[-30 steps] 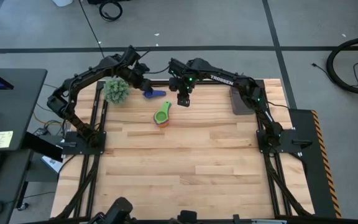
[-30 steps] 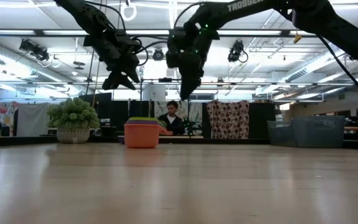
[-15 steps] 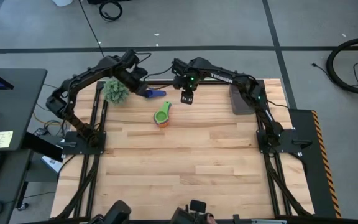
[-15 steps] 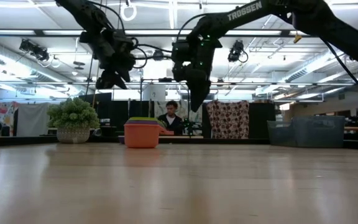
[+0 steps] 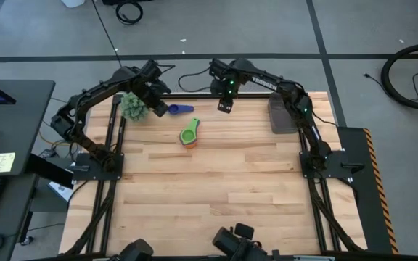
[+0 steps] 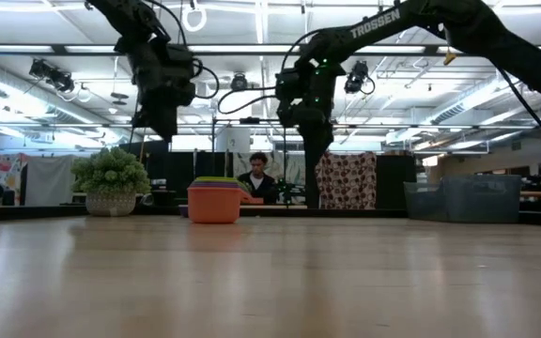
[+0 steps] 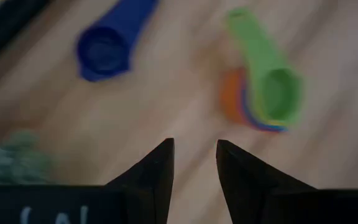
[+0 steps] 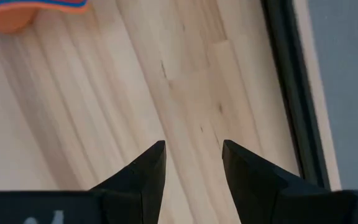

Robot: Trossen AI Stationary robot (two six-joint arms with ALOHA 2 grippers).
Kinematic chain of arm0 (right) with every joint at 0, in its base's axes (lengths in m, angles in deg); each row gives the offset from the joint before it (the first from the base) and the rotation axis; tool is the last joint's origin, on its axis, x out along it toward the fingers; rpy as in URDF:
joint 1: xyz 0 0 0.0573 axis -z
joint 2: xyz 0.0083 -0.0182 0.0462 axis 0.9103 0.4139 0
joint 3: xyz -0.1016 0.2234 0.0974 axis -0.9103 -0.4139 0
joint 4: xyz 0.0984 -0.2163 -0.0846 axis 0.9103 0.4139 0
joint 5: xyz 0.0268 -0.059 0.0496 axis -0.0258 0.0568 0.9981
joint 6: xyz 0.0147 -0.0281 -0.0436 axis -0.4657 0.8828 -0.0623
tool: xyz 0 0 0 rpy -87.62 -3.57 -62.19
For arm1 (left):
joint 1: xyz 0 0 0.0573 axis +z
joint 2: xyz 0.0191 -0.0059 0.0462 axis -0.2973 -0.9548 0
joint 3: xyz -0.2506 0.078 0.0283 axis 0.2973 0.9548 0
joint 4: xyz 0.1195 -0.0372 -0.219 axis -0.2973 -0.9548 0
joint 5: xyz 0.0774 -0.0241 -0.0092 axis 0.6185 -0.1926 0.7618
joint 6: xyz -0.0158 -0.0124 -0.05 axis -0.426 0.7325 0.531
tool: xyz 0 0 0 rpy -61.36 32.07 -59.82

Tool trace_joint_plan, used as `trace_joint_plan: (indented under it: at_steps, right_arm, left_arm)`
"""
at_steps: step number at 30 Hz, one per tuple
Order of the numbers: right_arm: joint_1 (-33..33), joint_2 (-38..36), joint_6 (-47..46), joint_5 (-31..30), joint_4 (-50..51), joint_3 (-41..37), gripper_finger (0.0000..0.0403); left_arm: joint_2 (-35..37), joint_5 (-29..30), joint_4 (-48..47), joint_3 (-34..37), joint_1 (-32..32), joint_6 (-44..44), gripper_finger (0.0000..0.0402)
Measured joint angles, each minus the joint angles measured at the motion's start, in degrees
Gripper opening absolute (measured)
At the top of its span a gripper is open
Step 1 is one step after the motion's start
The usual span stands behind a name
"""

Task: Nest measuring cups in basket
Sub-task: Stack the dark blue measuring cup on top of the green measuring cup

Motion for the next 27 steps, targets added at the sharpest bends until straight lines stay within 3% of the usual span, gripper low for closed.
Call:
trace_joint_plan:
  at_steps: [10, 18, 27]
  right_arm:
    - [3.4, -8.8, -0.8, 7.9, 0.4, 0.1, 0.0165]
    - [4.8, -13.2, -2.6, 8.3, -1.7, 0.1, 0.0165]
    - [4.9, -13.3, -4.1, 8.5, -2.8, 0.1, 0.0165]
  left_arm:
    - [-6.1, 3.1, 7.8, 1.7, -0.8, -3.6, 0.0126]
    - [-13.2, 5.6, 11.4, 1.7, -0.8, -2.5, 0.0126]
    - [-15.8, 8.0, 16.7, 1.7, -0.8, -9.6, 0.0126]
